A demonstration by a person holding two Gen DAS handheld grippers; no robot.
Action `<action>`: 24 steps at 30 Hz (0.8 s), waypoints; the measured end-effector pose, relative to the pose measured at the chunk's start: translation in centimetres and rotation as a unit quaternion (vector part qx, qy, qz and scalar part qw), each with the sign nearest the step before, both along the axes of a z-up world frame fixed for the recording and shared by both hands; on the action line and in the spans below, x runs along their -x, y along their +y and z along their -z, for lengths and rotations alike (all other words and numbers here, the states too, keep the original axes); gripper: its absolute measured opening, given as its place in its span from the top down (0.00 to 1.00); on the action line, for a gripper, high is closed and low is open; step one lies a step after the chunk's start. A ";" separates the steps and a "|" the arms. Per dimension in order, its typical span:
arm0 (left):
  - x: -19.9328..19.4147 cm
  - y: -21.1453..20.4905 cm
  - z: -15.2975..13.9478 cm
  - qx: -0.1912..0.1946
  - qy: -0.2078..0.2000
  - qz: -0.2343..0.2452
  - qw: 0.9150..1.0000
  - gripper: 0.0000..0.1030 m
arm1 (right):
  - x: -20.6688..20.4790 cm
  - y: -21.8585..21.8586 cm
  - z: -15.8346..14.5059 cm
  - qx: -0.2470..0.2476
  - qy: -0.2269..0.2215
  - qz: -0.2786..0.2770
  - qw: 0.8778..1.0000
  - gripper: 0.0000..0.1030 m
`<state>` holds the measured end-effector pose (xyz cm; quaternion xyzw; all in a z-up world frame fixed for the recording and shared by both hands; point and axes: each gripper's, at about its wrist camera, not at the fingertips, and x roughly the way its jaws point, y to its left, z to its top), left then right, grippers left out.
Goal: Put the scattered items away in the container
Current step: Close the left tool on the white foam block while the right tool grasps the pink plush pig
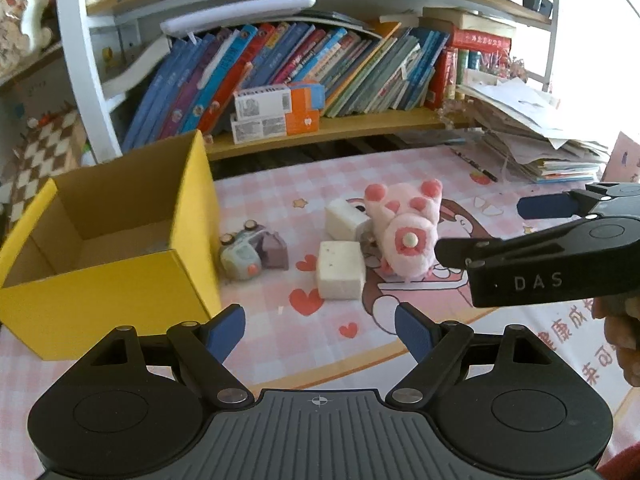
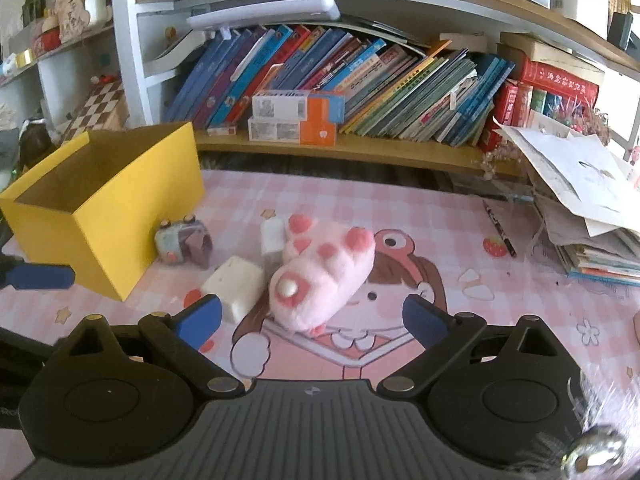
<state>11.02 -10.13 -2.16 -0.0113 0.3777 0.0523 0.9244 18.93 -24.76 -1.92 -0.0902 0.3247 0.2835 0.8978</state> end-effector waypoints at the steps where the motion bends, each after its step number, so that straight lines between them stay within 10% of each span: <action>1: -0.4 0.0 0.1 0.006 0.002 0.002 1.000 0.18 | -0.3 0.0 0.0 -0.001 0.001 0.000 1.000 0.04; 24: -8.3 -0.9 4.8 -0.040 0.044 0.019 0.998 0.38 | -6.9 2.5 3.8 -0.001 0.075 -0.001 0.997 0.10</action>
